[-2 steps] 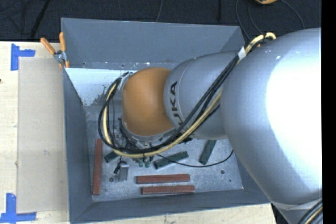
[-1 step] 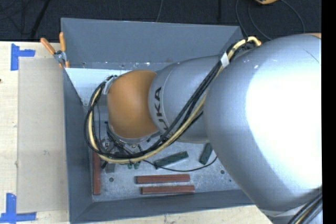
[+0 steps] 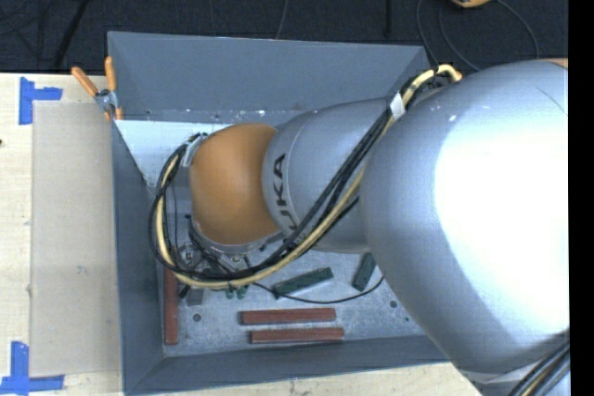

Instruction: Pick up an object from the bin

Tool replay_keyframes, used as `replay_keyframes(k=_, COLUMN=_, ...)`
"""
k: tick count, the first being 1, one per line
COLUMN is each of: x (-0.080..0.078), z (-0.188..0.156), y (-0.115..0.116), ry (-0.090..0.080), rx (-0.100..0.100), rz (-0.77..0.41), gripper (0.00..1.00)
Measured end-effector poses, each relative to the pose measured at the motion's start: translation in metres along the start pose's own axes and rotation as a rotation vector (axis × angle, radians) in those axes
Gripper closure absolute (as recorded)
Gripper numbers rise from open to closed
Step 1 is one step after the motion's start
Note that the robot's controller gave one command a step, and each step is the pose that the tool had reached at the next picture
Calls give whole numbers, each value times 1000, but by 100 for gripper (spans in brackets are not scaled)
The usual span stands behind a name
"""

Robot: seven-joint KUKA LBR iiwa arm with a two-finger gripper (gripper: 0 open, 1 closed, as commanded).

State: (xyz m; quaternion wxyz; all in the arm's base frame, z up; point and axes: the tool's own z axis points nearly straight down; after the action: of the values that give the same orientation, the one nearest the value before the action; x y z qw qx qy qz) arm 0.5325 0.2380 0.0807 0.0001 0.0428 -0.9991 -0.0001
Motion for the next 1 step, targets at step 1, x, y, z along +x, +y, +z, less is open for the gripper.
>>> replay_keyframes(k=1, x=-26, z=-56, y=-1, ry=4, rx=2, rz=-10, gripper=100)
